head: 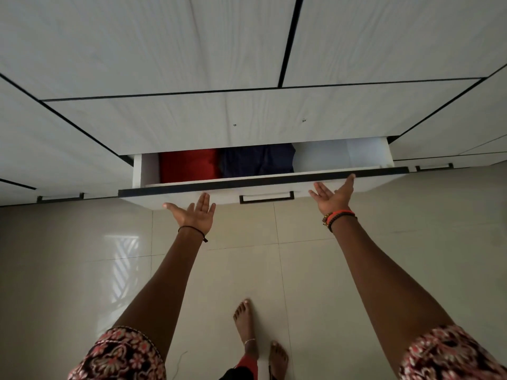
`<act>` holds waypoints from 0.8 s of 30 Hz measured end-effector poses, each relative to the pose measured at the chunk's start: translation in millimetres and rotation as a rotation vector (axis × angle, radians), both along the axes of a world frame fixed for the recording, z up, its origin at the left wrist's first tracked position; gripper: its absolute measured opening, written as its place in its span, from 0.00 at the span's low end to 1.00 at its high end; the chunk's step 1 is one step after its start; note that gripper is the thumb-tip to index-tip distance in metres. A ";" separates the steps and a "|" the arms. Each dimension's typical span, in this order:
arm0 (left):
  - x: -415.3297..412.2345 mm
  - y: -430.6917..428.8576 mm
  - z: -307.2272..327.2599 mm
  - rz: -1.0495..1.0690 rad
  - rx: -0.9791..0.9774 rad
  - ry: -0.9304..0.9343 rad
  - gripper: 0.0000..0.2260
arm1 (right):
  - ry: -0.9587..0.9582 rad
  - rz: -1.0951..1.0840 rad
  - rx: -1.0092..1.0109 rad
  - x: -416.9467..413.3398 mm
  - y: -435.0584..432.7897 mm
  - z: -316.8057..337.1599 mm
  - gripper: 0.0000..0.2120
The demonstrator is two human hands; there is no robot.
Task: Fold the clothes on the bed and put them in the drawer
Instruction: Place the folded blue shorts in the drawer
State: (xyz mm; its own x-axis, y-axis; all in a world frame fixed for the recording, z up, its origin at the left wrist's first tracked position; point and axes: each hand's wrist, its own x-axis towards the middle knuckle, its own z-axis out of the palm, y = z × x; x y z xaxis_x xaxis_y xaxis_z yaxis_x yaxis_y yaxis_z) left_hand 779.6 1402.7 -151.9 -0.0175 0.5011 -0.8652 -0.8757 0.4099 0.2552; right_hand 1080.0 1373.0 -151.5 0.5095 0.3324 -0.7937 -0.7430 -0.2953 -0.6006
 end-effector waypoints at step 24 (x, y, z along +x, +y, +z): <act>8.9 94.4 -7.7 -0.122 0.187 0.009 0.41 | 0.062 0.033 0.245 12.8 83.6 -2.2 0.43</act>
